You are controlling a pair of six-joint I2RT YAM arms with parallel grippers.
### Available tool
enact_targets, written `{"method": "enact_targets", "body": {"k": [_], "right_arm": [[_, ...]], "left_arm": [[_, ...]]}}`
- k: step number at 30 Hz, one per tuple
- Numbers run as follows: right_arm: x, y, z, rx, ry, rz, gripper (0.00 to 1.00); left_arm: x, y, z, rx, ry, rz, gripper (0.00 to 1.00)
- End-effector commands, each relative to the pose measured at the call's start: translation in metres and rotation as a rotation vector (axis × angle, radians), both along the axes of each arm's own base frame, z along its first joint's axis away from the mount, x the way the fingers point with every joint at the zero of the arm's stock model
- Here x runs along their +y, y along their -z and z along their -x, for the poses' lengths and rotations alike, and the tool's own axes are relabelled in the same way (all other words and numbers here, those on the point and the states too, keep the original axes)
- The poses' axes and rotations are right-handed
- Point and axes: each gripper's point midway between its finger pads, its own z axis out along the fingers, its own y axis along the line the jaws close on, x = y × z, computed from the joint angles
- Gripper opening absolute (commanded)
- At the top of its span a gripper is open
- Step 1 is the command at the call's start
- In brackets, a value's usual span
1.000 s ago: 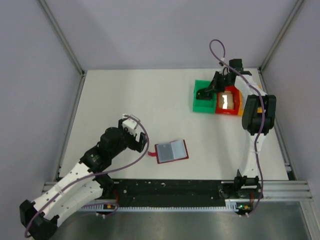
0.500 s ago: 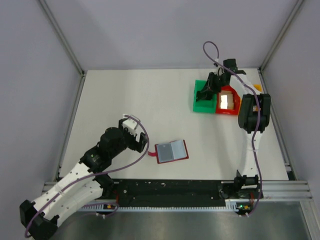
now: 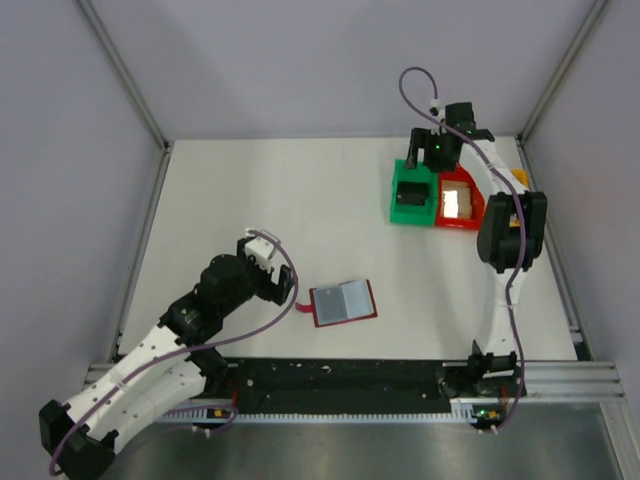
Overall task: Take the credit cards out of the card holder
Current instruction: Place the credit card in the storage box, then remove the credit card from the card holder.
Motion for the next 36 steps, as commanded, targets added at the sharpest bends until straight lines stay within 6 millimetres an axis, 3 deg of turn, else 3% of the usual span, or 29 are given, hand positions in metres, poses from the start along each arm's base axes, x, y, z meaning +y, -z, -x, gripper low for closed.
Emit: {"method": "enact_targets", "body": {"k": [1, 5, 7, 9, 14, 17, 18, 23, 26, 31, 36], "right_arm": [[-0.003, -0.085, -0.003, -0.211, 0.009, 0.147, 0.85], [0.006, -0.12, 0.019, -0.277, -0.009, 0.181, 0.93], [0.016, -0.136, 0.039, -0.296, -0.028, 0.151, 0.99], [0.031, -0.144, 0.06, -0.303, -0.057, 0.099, 0.99], [0.078, -0.141, 0.128, -0.304, -0.161, -0.014, 0.99], [0.109, -0.119, 0.175, -0.301, -0.25, -0.004, 0.98], [0.117, -0.099, 0.192, -0.28, -0.273, 0.015, 0.98], [0.167, -0.046, 0.264, -0.305, -0.453, 0.084, 0.94], [0.186, -0.012, 0.295, -0.31, -0.531, 0.158, 0.93], [0.217, 0.014, 0.324, -0.318, -0.615, 0.209, 0.87], [0.243, 0.036, 0.336, -0.325, -0.678, 0.232, 0.83]], "left_arm": [[-0.005, -0.021, -0.004, -0.046, 0.004, 0.052, 0.86], [-0.006, -0.022, -0.004, -0.034, -0.005, 0.076, 0.86], [-0.009, -0.022, -0.004, -0.018, -0.018, 0.107, 0.86], [-0.017, -0.021, -0.001, 0.027, -0.009, 0.167, 0.86], [-0.03, -0.002, 0.0, 0.189, -0.079, 0.307, 0.87], [-0.033, 0.011, 0.001, 0.273, -0.143, 0.399, 0.87], [-0.032, 0.015, 0.0, 0.301, -0.182, 0.437, 0.87], [-0.001, 0.043, -0.003, 0.341, -0.403, 0.463, 0.92], [0.021, 0.053, -0.001, 0.33, -0.504, 0.464, 0.93], [0.041, 0.061, 0.006, 0.315, -0.582, 0.481, 0.95], [0.056, 0.061, 0.011, 0.283, -0.628, 0.485, 0.95]]}}
